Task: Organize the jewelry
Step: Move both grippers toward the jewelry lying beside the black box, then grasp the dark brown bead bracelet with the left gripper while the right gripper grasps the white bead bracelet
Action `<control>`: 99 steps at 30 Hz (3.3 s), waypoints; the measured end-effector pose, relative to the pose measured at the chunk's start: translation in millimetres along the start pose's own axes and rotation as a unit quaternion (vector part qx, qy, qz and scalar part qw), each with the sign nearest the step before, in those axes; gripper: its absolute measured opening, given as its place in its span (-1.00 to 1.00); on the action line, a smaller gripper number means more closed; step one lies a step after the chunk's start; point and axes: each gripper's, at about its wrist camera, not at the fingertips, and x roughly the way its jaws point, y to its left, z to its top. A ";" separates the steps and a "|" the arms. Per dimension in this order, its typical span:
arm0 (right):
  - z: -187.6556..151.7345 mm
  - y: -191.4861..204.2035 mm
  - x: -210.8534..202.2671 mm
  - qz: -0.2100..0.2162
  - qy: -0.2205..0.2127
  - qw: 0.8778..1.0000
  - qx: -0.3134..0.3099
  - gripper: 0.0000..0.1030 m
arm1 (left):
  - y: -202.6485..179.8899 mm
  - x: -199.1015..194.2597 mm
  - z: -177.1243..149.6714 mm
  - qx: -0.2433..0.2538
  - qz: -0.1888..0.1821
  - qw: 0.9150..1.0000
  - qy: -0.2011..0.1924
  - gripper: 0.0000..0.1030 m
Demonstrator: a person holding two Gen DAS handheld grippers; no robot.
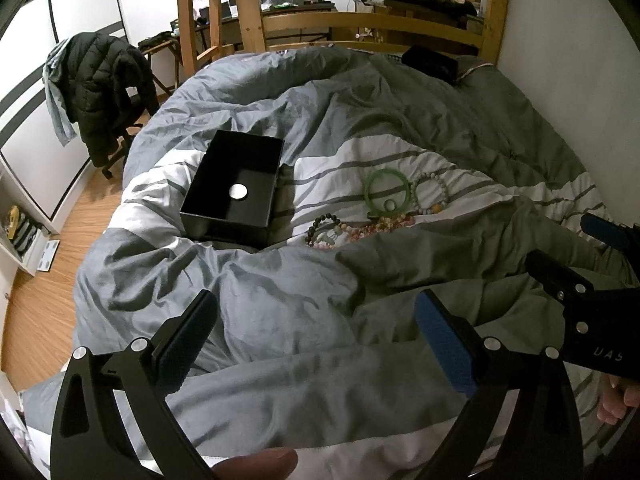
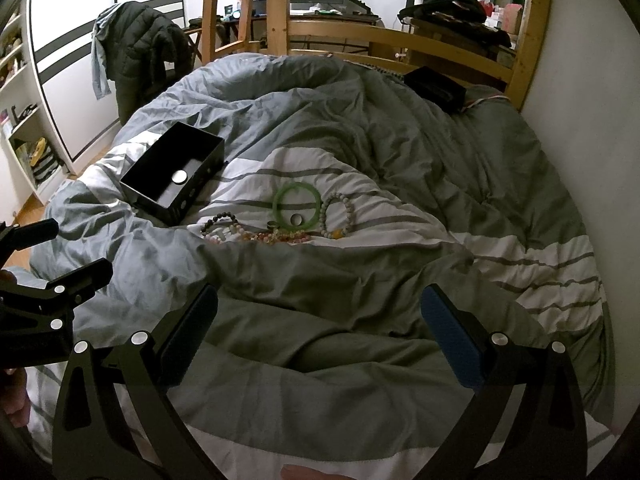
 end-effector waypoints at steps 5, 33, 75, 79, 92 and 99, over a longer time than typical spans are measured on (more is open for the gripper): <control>-1.6 1.7 2.8 0.003 0.000 1.000 0.000 0.95 | 1.4 5.4 -1.6 0.000 -0.001 1.000 0.000 0.89; 38.3 -22.9 143.2 0.008 0.063 0.998 -0.006 0.94 | -3.7 127.7 51.5 0.029 -0.049 0.998 0.038 0.89; 60.2 -58.2 186.3 0.004 -0.020 0.998 0.053 -0.83 | 1.7 207.3 50.6 0.017 -0.083 0.992 0.096 -0.94; 58.0 -55.2 187.9 0.010 -0.015 0.999 0.050 -0.83 | 2.7 234.6 43.8 0.017 -0.060 0.989 0.133 -0.83; 56.7 -53.9 188.7 0.017 -0.012 0.998 0.054 -0.83 | 78.1 266.2 17.1 -0.202 -0.261 0.933 0.145 -0.43; 56.0 -54.1 188.6 0.017 -0.012 0.998 0.054 -0.83 | 26.0 234.1 27.1 -0.012 -0.097 0.990 0.103 -0.04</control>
